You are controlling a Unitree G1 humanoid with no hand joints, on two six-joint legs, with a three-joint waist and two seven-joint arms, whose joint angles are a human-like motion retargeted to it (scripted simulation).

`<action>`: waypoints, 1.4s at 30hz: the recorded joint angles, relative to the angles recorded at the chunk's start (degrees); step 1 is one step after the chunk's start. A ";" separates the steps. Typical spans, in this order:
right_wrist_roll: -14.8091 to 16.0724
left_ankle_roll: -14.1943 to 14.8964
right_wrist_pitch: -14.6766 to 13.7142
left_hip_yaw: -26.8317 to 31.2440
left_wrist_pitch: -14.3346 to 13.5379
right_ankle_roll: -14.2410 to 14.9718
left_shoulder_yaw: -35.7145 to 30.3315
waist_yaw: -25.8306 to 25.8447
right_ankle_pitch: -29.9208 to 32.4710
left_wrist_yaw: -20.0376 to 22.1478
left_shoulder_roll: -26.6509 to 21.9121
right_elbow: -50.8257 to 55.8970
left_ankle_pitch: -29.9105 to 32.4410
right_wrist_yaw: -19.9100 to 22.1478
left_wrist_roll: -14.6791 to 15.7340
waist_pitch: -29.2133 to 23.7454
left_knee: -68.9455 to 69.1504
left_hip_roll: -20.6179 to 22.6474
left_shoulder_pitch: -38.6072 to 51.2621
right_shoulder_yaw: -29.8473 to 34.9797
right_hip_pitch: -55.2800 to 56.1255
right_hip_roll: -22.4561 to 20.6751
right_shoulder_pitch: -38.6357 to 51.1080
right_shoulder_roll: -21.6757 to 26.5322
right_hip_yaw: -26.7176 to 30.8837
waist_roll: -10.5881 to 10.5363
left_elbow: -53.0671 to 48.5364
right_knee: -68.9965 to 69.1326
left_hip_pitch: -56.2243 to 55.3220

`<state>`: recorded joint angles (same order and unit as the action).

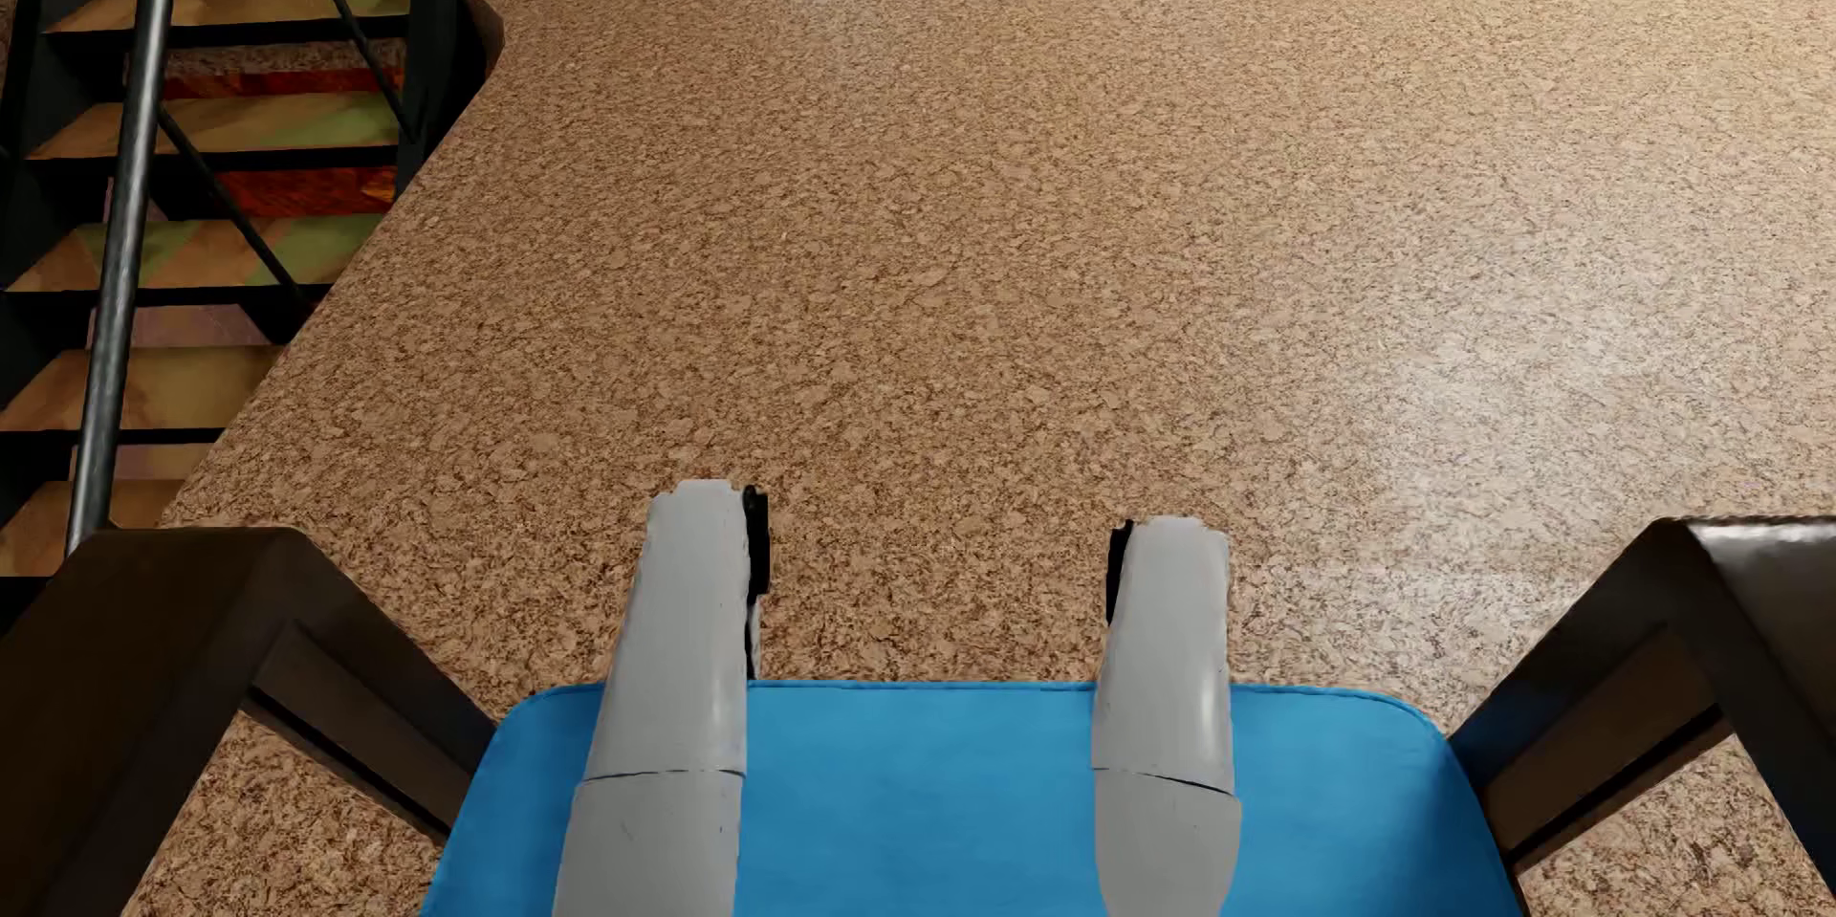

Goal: Get up from the chair

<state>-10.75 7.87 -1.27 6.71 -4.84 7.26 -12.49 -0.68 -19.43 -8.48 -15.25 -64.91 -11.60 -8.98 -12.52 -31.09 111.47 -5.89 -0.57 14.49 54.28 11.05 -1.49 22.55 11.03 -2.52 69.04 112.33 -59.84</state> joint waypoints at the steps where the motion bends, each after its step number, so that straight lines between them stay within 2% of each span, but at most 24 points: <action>1: 0.73 0.01 -0.17 -0.04 -0.09 -0.01 0.16 -0.03 0.01 -0.68 0.34 1.53 0.06 0.03 -0.09 0.03 -0.10 0.16 -0.97 -0.74 -0.05 0.10 -1.02 -0.25 0.06 -0.01 -1.06 0.04 0.22; 3: 1.18 0.12 -0.88 0.03 -0.66 -0.05 0.04 -0.07 0.07 -2.21 0.74 5.17 0.28 -0.56 -0.63 0.12 -0.20 0.43 -1.87 -0.91 -0.14 0.18 -2.22 -0.14 0.22 -0.01 -3.50 0.11 0.60; 6: -0.53 -0.03 -2.13 0.01 -1.06 -0.23 -1.53 0.00 0.23 -1.97 1.13 8.17 0.40 -2.00 -0.72 0.19 -0.43 0.86 -0.62 0.98 -0.41 0.06 -1.02 0.74 0.34 -0.17 -5.21 0.10 1.20; 7: -1.58 -0.26 -2.38 -0.07 -1.23 -0.33 -1.99 0.04 0.30 -1.21 1.16 7.96 0.46 -1.04 -0.61 0.14 -0.49 0.93 0.23 1.89 -0.48 -0.12 0.10 0.77 0.30 -0.29 -5.17 0.05 1.29; 13: -0.83 -0.50 -1.47 -0.17 -1.16 -0.34 -4.29 0.37 -0.08 0.53 0.38 5.53 0.38 2.27 0.43 -0.99 -0.54 1.12 3.56 3.55 -0.96 -0.19 4.39 0.86 0.43 -0.56 -6.28 0.16 2.07; 19: -0.50 0.21 -1.35 -0.14 -0.90 -0.83 -4.24 0.54 -2.18 1.17 0.53 5.86 -0.05 2.53 1.45 -4.17 -0.52 0.52 6.00 3.40 1.52 -0.74 5.74 1.31 0.86 -0.57 -7.31 0.47 -0.03; 22: 1.39 0.87 -1.56 0.20 -0.93 -0.61 -3.08 0.66 -2.82 0.46 -0.84 13.72 -0.73 0.42 2.23 -5.71 -0.01 -0.17 6.06 0.29 5.11 -1.30 3.37 3.23 1.57 -0.50 -12.32 0.90 -3.46; 24: 3.12 1.60 -1.97 0.81 -1.14 -0.24 -0.47 0.76 -3.01 2.46 -2.99 25.61 -1.38 1.15 5.18 -6.21 0.71 -0.76 4.47 -3.36 8.70 -1.78 -0.61 6.09 2.25 -0.39 -19.92 1.47 -7.01; 26: 3.97 2.64 -2.85 1.50 -1.71 -0.18 3.52 0.90 -2.97 8.35 -5.65 41.31 -2.00 5.40 10.03 -6.55 1.66 -1.68 1.27 -6.66 12.59 -2.63 -5.32 9.47 2.90 -0.03 -32.34 2.23 -10.79; 27: 4.47 3.25 -3.28 1.81 -2.82 -0.10 5.59 0.98 -2.46 13.07 -6.98 49.06 -2.26 10.06 12.39 -6.77 2.13 -2.30 -0.14 -7.30 14.78 -3.09 -6.75 11.27 3.25 0.26 -39.82 2.57 -12.74; 28: 2.63 3.91 -3.76 2.17 -4.41 0.24 7.25 1.05 -1.96 18.43 -8.44 56.34 -2.52 16.26 13.57 -7.13 2.61 -2.79 -1.15 -7.67 16.85 -3.25 -7.47 13.13 3.67 0.58 -48.02 2.95 -14.68; 30: 1.00 5.09 -5.66 2.78 -8.34 0.58 9.00 0.99 -1.99 28.33 -12.82 67.57 -3.08 29.09 14.36 -8.67 3.26 -3.38 -0.17 -6.70 20.71 -3.46 -6.10 17.97 4.24 1.32 -63.93 3.67 -18.33; 31: -0.76 5.67 -7.52 3.09 -10.96 0.70 8.66 0.95 -2.18 32.16 -15.99 71.87 -3.40 34.20 13.31 -9.63 3.42 -3.60 1.74 -4.65 22.69 -3.70 -3.16 21.08 4.41 1.80 -70.78 3.90 -20.16; 32: -2.68 6.31 -9.22 3.46 -12.40 0.90 7.83 0.98 -2.44 32.43 -19.79 75.21 -3.72 35.97 11.47 -10.71 3.50 -3.86 4.33 -1.27 24.67 -3.93 1.73 24.54 4.58 2.36 -76.63 4.00 -22.02; 34: -4.93 7.09 -11.53 4.04 -13.42 1.54 3.90 1.27 -2.96 24.34 -29.49 79.16 -4.22 32.47 9.50 -13.41 3.36 -4.06 11.92 10.63 28.14 -3.96 17.31 31.63 4.65 3.16 -84.92 3.91 -25.51; 35: -4.72 7.38 -12.32 4.36 -13.17 1.86 0.02 1.38 -3.17 18.48 -34.95 80.25 -4.57 29.63 10.35 -14.62 3.35 -4.52 17.11 20.02 29.89 -4.20 27.82 34.90 4.66 3.61 -87.65 3.82 -27.16; 36: -3.93 7.58 -13.19 4.68 -13.88 2.16 -6.24 1.46 -3.51 15.87 -40.00 80.74 -5.12 27.45 11.52 -15.98 3.27 -4.76 23.80 31.67 31.21 -4.38 40.27 37.47 4.47 3.73 -89.11 3.62 -28.49; 37: -3.29 7.53 -14.53 4.71 -15.32 2.53 -13.78 1.48 -3.96 17.29 -43.92 80.91 -5.58 25.15 13.21 -16.93 3.14 -4.52 31.30 43.96 32.54 -4.23 53.19 39.10 4.40 3.69 -89.45 3.47 -29.88; 38: -2.09 7.18 -15.40 4.59 -15.76 2.52 -20.66 1.47 -4.33 18.18 -46.96 81.38 -6.01 26.73 15.13 -18.34 2.78 -4.43 39.88 55.33 33.43 -4.34 65.45 39.63 4.19 3.74 -89.18 3.08 -30.85; 39: -0.98 7.08 -16.12 4.41 -16.60 2.67 -27.73 1.38 -4.81 19.68 -48.47 81.50 -6.49 30.07 16.23 -19.57 2.23 -4.24 48.62 64.19 34.07 -4.28 74.83 39.69 4.22 3.57 -88.67 2.55 -31.55; 41: 0.10 7.09 -16.95 4.04 -18.36 2.33 -41.09 1.41 -5.48 23.79 -48.93 81.56 -7.49 34.70 17.47 -21.48 0.31 -3.85 63.36 73.31 34.18 -4.68 84.77 38.11 4.03 3.41 -87.82 0.69 -31.71; 42: -0.30 6.58 -16.99 3.72 -18.42 1.91 -44.48 1.42 -5.44 23.71 -48.63 81.03 -7.51 35.36 17.36 -21.79 -1.34 -3.20 66.67 73.97 33.94 -5.05 85.44 37.29 3.77 3.40 -87.82 -0.92 -31.57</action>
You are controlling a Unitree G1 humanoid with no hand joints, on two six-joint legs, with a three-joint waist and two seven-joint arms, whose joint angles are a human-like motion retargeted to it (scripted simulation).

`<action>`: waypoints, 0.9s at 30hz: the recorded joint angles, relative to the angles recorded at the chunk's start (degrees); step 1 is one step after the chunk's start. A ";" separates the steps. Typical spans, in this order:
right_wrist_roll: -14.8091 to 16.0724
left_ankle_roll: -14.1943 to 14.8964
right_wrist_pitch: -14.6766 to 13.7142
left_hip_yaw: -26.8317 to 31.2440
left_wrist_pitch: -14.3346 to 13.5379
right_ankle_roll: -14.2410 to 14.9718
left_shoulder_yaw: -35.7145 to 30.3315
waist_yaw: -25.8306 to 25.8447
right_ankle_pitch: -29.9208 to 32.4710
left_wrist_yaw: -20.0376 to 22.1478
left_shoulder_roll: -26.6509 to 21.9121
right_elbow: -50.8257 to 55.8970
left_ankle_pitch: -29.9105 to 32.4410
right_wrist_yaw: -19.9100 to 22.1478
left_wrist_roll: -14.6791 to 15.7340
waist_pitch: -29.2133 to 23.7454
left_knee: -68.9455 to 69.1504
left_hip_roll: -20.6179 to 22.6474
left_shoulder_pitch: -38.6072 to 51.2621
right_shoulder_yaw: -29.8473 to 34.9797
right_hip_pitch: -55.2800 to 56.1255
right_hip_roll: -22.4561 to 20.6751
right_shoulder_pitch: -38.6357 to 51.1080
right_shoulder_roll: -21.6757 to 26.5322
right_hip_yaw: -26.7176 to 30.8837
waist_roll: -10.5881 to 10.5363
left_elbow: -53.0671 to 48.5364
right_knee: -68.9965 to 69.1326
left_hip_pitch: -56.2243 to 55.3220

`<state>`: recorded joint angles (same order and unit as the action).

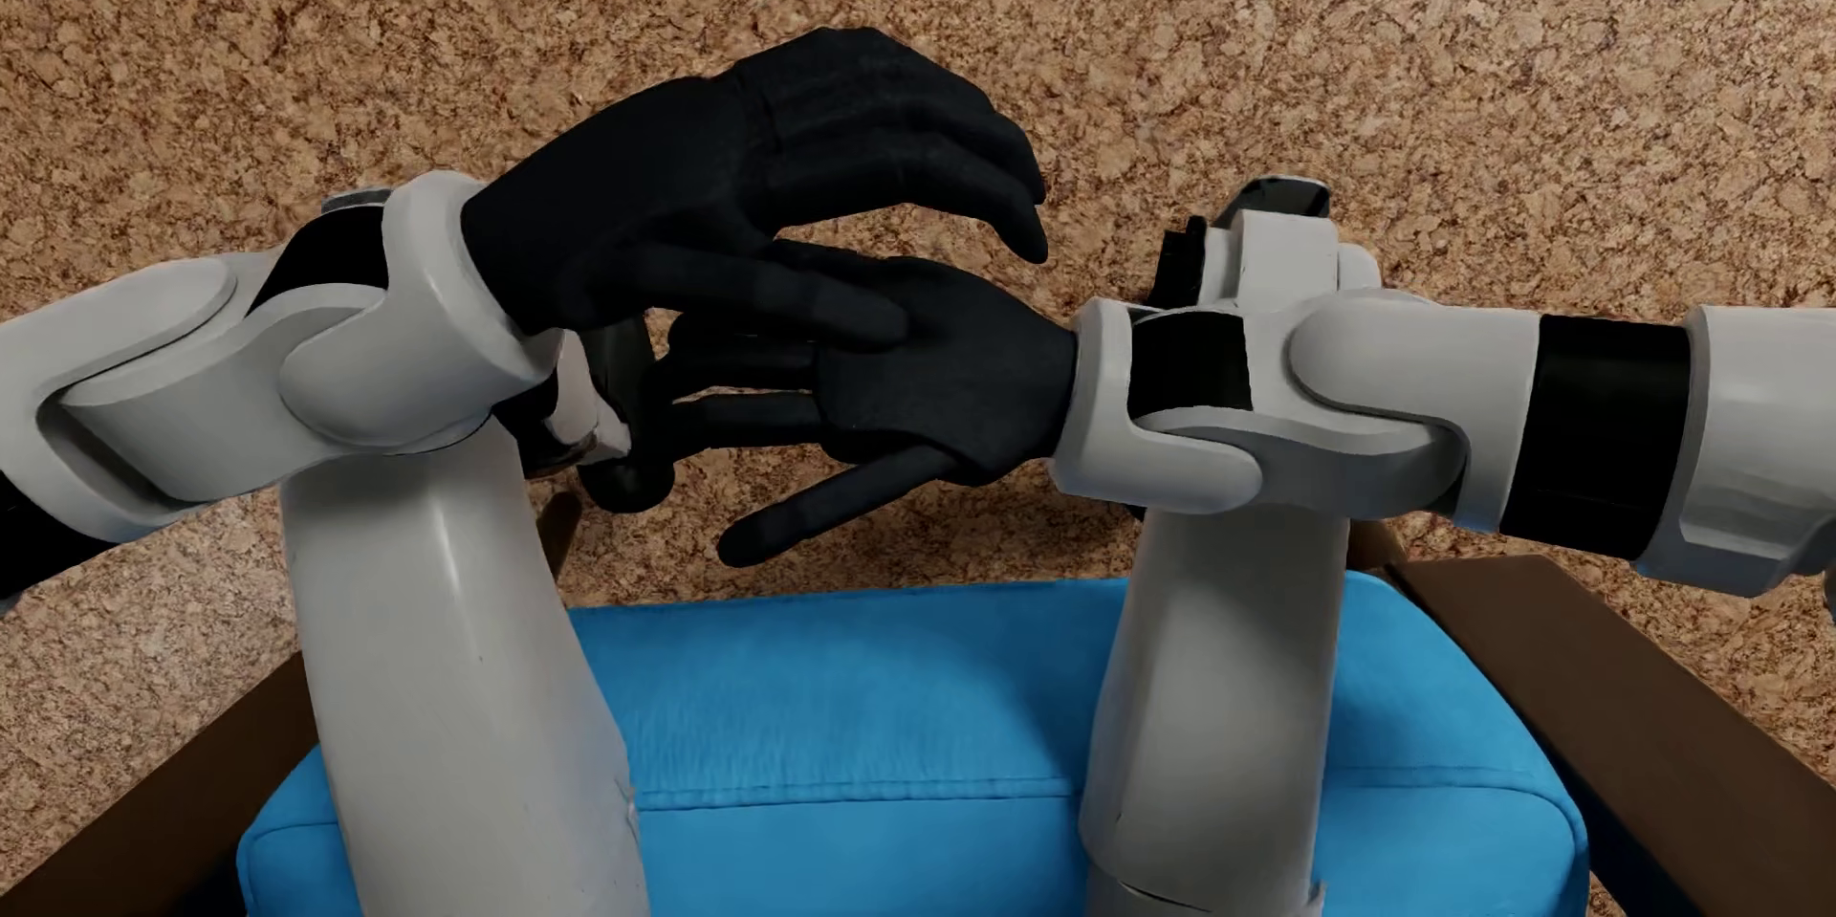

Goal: Get up from the chair

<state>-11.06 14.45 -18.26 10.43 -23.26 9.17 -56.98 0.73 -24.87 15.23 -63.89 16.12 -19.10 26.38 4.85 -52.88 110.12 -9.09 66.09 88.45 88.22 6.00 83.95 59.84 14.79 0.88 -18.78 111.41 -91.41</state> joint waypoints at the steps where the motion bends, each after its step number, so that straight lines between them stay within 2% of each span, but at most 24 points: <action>1: -0.64 -0.57 0.11 -0.21 0.45 -0.62 -1.05 -0.07 0.30 0.01 1.41 -1.22 0.06 -0.01 -0.34 -0.13 -2.24 0.53 1.02 -1.21 -0.79 -0.51 -0.80 -1.21 -0.43 0.21 1.09 -2.32 0.71; 4: -3.40 -2.98 0.03 -1.93 1.55 -1.88 2.64 -0.13 1.98 -2.40 8.35 -10.18 1.57 -3.28 -4.52 1.21 -13.28 2.64 -4.27 -9.82 -6.60 -0.63 -10.14 -6.24 -2.24 0.05 9.18 -13.04 6.79; 6: -6.69 -4.36 -0.01 -3.32 2.87 -2.77 5.54 -0.22 4.22 -7.28 15.18 -20.26 3.48 -8.34 -8.66 3.45 -23.50 3.49 -8.68 -16.54 -13.06 -0.53 -17.94 -12.38 -3.80 -0.06 19.16 -22.85 13.80; 8: -11.11 -5.91 -1.31 -5.07 3.48 -3.90 8.21 -0.47 6.65 -12.95 24.12 -34.53 6.06 -13.79 -14.46 5.82 -34.93 4.64 -12.21 -23.17 -21.54 -0.22 -24.76 -21.13 -5.65 -0.10 32.54 -33.61 22.86; 10: -14.68 -6.88 -2.10 -6.60 3.98 -4.56 10.72 -0.49 9.13 -19.45 33.83 -50.60 8.81 -21.68 -19.97 9.22 -46.67 5.47 -15.44 -29.18 -31.04 0.29 -30.56 -31.09 -7.84 -0.14 48.68 -44.45 32.96; 12: -18.38 -7.28 -2.25 -8.60 5.00 -4.68 11.96 -0.79 11.85 -22.86 43.28 -63.27 12.00 -28.31 -25.90 13.12 -58.19 5.77 -18.43 -32.60 -40.87 0.88 -35.77 -38.88 -10.71 -0.19 64.83 -54.79 43.53; 13: -19.04 -7.30 -1.11 -9.49 6.55 -4.90 12.66 -0.79 13.26 -25.94 47.07 -66.84 13.79 -33.23 -27.89 15.65 -63.96 5.98 -20.39 -34.38 -46.01 0.93 -38.54 -41.53 -11.79 -0.54 70.64 -60.14 48.82; 14: -16.65 -7.50 2.11 -10.20 8.69 -5.25 13.31 -0.59 14.42 -28.20 49.90 -70.03 15.58 -35.67 -28.74 18.33 -70.03 6.64 -22.98 -37.17 -51.44 1.11 -41.95 -43.44 -13.04 -0.93 74.02 -65.42 54.50; 15: -13.06 -8.10 5.76 -10.85 10.69 -5.89 14.52 -0.34 15.40 -29.83 51.41 -72.16 17.15 -36.32 -27.78 21.05 -76.25 7.38 -26.20 -40.21 -57.02 0.97 -45.96 -44.69 -14.23 -1.17 75.87 -70.56 60.58; 16: -10.52 -8.87 7.80 -11.33 12.10 -6.87 16.58 -0.14 16.53 -30.43 51.88 -72.50 18.66 -36.56 -26.59 23.95 -82.21 8.05 -29.99 -43.07 -62.29 0.11 -49.94 -45.00 -15.31 -1.45 76.37 -75.65 66.38; 18: -6.28 -10.03 8.14 -12.12 14.21 -8.46 21.23 -0.10 18.17 -29.69 51.19 -69.81 20.94 -37.56 -21.47 30.23 -92.49 8.84 -38.15 -48.00 -72.02 -1.67 -57.66 -43.26 -17.29 -1.83 76.73 -84.85 76.93; 20: -4.55 -10.53 7.91 -13.28 15.45 -9.17 26.10 -0.08 19.01 -27.56 49.38 -65.35 22.44 -37.53 -16.51 36.75 -100.91 9.18 -45.89 -52.14 -79.57 -2.78 -64.64 -40.46 -18.71 -1.85 76.44 -91.94 85.47; 23: -2.82 -9.96 6.89 -14.87 14.49 -9.46 32.53 0.43 18.85 -24.87 47.99 -63.45 21.57 -36.69 -14.56 44.01 -105.71 9.26 -54.37 -59.93 -88.21 -3.21 -73.28 -37.52 -20.85 -2.18 77.35 -98.47 93.24; 24: -2.30 -9.48 6.86 -15.46 13.96 -9.22 34.30 0.65 18.84 -24.15 47.78 -65.30 21.17 -35.58 -14.19 44.42 -107.50 9.27 -56.45 -63.02 -92.09 -3.29 -75.47 -37.56 -22.06 -2.20 78.88 -100.47 97.34; 25: -1.39 -9.42 8.11 -15.92 14.22 -9.46 35.35 0.98 18.87 -23.57 48.06 -68.76 20.93 -32.53 -13.90 45.79 -108.04 9.51 -57.94 -65.04 -94.76 -3.25 -77.18 -37.88 -22.67 -2.83 80.80 -102.43 98.94; 26: -0.10 -8.77 8.68 -16.41 14.38 -8.89 36.24 1.13 18.09 -23.35 48.14 -72.60 21.17 -32.05 -13.96 45.82 -110.13 9.51 -58.94 -67.11 -97.87 -3.37 -78.60 -38.75 -23.98 -2.30 84.22 -102.79 102.87; 27: 0.57 -8.69 10.77 -16.66 15.35 -9.13 36.63 1.25 17.44 -23.76 48.60 -76.54 20.42 -30.19 -14.31 47.60 -109.94 9.62 -59.34 -67.84 -98.11 -3.06 -79.30 -39.04 -23.94 -2.79 86.65 -102.63 103.20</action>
<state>-10.49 5.76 -7.50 -6.24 -7.91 0.04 -20.35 1.98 -7.43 -8.53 -15.29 -60.42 1.32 -3.81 -9.46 -5.29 0.19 0.53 6.76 20.61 -9.89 2.94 4.65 20.80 -9.15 -1.91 67.87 8.78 11.79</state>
